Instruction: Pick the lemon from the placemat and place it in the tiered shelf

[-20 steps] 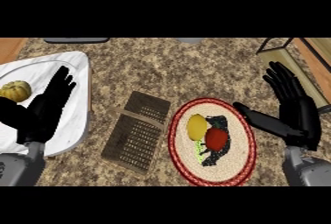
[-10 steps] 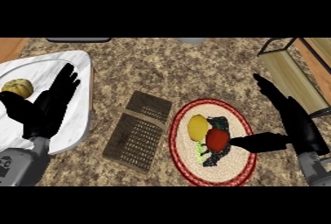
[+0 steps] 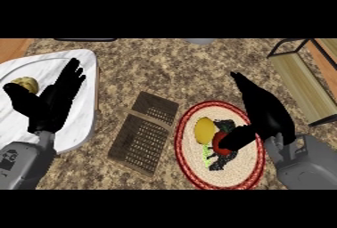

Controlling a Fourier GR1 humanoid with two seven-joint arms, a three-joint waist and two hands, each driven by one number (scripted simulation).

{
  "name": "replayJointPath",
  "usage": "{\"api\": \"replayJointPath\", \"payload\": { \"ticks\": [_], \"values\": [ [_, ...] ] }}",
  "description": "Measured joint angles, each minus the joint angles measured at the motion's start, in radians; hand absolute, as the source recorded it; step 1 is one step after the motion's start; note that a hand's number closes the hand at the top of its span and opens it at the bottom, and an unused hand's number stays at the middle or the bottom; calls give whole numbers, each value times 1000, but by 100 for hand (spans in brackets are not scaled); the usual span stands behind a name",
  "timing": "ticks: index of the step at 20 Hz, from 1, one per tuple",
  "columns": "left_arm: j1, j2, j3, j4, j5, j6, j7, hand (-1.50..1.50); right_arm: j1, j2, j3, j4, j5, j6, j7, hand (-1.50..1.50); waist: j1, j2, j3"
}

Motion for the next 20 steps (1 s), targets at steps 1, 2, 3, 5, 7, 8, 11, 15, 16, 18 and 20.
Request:
{"api": "replayJointPath", "payload": {
  "ticks": [1, 2, 3, 5, 7, 8, 11, 15, 16, 18, 20],
  "values": [
    [3, 3, 6, 9, 1, -10, -5, 0, -24, 31, 12, 25, 12, 7, 14, -150, -1, 0, 1],
    [2, -2, 10, 15, 1, -12, -8, 0, -46, 62, 26, 43, 24, 14, 32, -150, -2, 0, 1],
    [8, -5, 9, 13, -5, -11, -13, 0, -70, 92, 37, 72, 33, 23, 44, -150, -1, 0, 2],
    [7, 2, 21, 17, -2, -22, -14, 0, -99, 127, 50, 126, 38, 42, 57, -150, -3, 0, 2],
    [14, -1, 22, 16, -4, -26, -17, 0, -110, 158, 76, 175, 54, 59, 73, -150, -4, 0, 2],
    [12, -4, 21, 10, -7, -21, -12, 0, -118, 177, 89, 196, 62, 67, 83, -150, -5, -1, 3],
    [10, -6, 26, 5, -10, -21, -3, 0, -139, 212, 103, 256, 72, 95, 98, -150, -8, -1, 3],
    [40, -14, 32, 4, -15, -32, -27, 0, -150, 257, 119, 310, 95, 120, 111, -150, -13, -2, 3],
    [36, -8, 38, 0, -14, -32, -15, 0, -150, 266, 123, 313, 98, 128, 116, -150, -15, -3, 3],
    [33, -14, 42, 13, -19, -34, -20, 0, -143, 290, 136, 321, 112, 138, 124, -150, -20, -3, 4],
    [29, -16, 47, 12, -25, -30, -12, 0, -123, 295, 134, 311, 124, 148, 122, -150, -24, -4, 4]
  ]
}}
